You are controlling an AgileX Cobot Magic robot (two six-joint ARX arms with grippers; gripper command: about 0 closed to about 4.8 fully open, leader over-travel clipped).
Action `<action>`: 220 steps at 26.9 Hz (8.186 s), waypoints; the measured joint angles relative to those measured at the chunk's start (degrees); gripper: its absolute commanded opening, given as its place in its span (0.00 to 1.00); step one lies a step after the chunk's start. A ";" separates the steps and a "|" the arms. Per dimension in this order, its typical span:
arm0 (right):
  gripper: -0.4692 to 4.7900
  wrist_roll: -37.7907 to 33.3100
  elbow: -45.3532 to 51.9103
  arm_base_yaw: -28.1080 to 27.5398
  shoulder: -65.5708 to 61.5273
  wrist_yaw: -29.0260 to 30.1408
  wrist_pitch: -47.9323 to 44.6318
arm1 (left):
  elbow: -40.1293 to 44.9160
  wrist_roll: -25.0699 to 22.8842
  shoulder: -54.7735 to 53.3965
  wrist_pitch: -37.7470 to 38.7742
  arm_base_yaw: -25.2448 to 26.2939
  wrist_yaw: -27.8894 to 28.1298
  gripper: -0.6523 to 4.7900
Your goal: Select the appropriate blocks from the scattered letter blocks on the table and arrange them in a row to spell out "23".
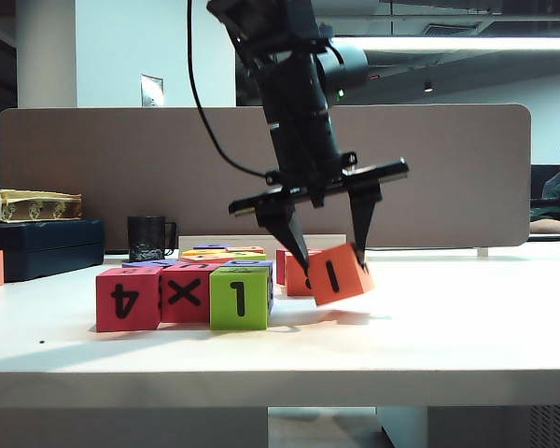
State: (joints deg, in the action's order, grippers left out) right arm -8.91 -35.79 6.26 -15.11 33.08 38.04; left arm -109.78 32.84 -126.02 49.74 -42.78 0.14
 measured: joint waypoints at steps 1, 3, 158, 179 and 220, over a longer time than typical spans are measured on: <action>0.09 0.00 0.00 -0.02 0.02 0.00 -0.02 | 0.04 0.70 -0.13 0.15 -0.02 0.00 0.55; 0.09 -0.02 0.00 0.00 0.02 -0.04 0.00 | 0.11 2.27 -0.20 0.31 -0.07 0.59 0.55; 0.09 0.24 0.00 -0.02 0.00 -2.54 0.24 | -10.36 -56.11 -8.44 -4.15 15.76 0.90 0.61; 0.09 0.24 0.00 -0.02 0.00 -2.69 0.35 | -32.17 -64.76 -6.91 17.29 7.56 -15.04 0.61; 0.09 0.24 0.02 -0.02 0.02 -2.67 3.50 | -32.15 -76.13 -13.16 16.92 -3.15 -2.36 0.60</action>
State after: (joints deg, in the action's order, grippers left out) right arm -8.67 -35.77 6.24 -15.09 30.41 41.54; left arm -141.93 -43.29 -139.17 66.65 -45.93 -2.22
